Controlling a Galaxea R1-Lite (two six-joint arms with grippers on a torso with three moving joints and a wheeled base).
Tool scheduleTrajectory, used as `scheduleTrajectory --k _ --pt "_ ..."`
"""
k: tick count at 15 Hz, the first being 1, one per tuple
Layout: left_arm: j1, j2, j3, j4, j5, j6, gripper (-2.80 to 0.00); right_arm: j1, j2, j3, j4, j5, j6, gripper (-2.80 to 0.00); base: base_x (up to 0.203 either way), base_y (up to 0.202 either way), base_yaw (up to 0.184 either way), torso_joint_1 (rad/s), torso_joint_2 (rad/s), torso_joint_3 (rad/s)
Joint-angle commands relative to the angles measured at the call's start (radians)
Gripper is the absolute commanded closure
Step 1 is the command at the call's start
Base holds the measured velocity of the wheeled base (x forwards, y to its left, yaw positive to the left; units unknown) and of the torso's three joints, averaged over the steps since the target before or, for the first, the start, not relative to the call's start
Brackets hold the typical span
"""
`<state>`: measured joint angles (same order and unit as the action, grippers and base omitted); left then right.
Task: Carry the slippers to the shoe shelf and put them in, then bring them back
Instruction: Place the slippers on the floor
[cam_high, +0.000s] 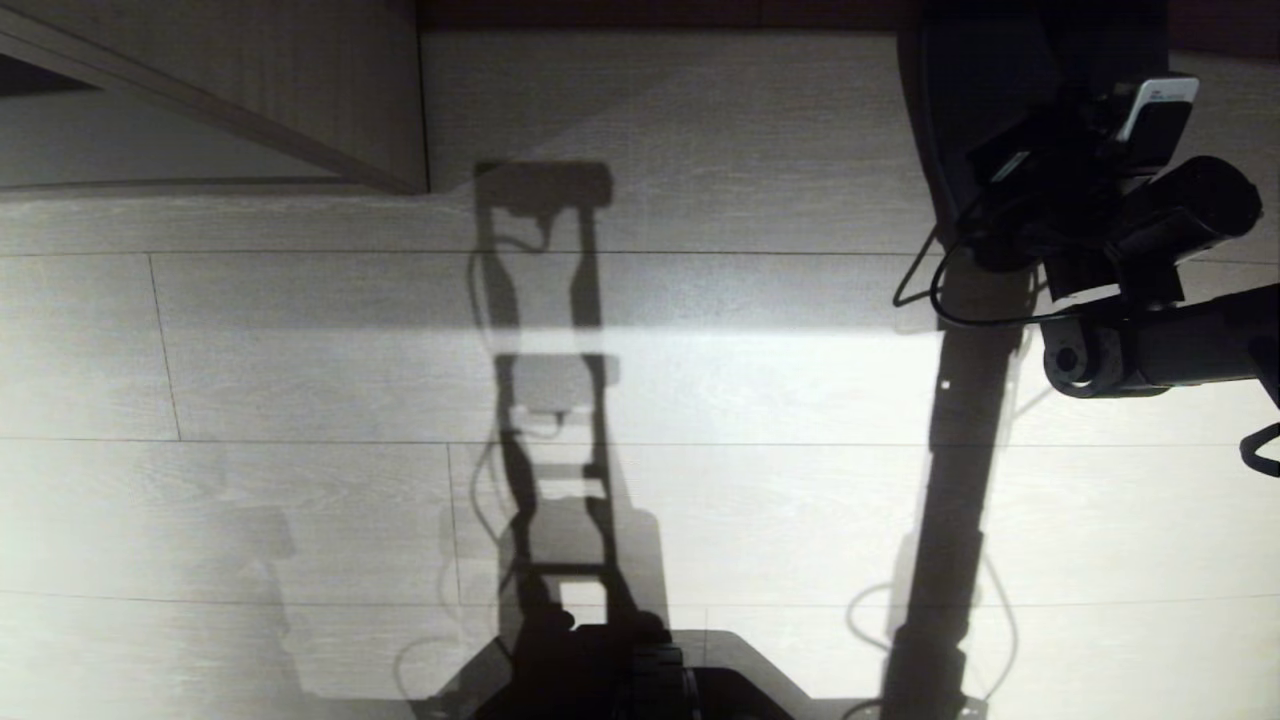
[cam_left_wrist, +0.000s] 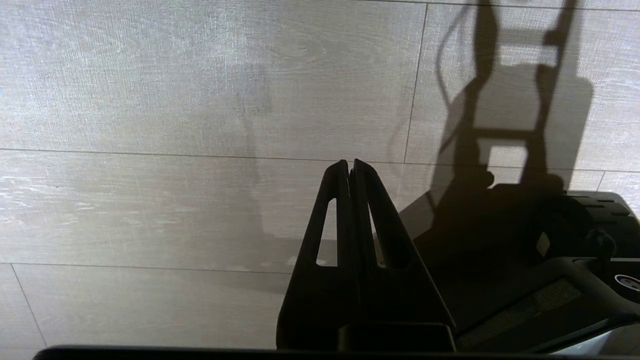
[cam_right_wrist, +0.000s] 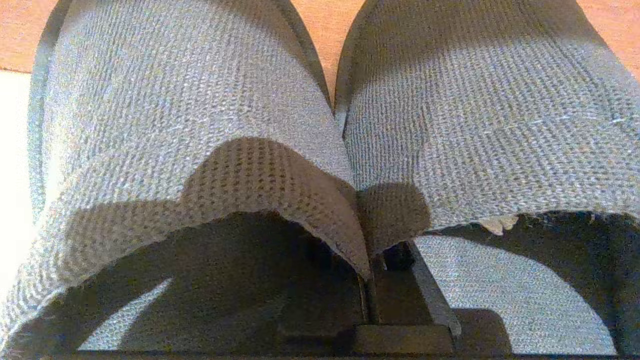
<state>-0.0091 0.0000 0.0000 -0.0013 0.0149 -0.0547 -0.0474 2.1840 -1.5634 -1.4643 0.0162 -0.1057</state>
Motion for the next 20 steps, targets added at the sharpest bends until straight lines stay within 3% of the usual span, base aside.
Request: scheduleTrajectory --k 1,2,15,20 --pt "0.000 0.000 0.000 0.000 0.000 -0.001 0.00 0.000 -0.001 0.000 -0.008 0.001 -0.005 0.00 0.000 0.000 0.000 0.000 0.00 0.000" --pt "0.000 0.000 0.000 0.000 0.000 -0.001 0.00 -0.001 -0.003 0.000 -0.008 0.001 -0.006 -2.80 0.000 0.000 0.000 0.000 0.00 0.000" --pt "0.000 0.000 0.000 0.000 0.000 -0.001 0.00 0.000 -0.016 0.029 -0.008 0.005 -0.010 -2.80 0.000 0.000 0.000 0.000 0.00 0.000" --pt "0.000 0.000 0.000 0.000 0.000 -0.001 0.00 0.000 -0.092 0.169 -0.008 0.007 -0.046 -2.80 0.000 0.000 0.000 0.000 0.00 0.000"
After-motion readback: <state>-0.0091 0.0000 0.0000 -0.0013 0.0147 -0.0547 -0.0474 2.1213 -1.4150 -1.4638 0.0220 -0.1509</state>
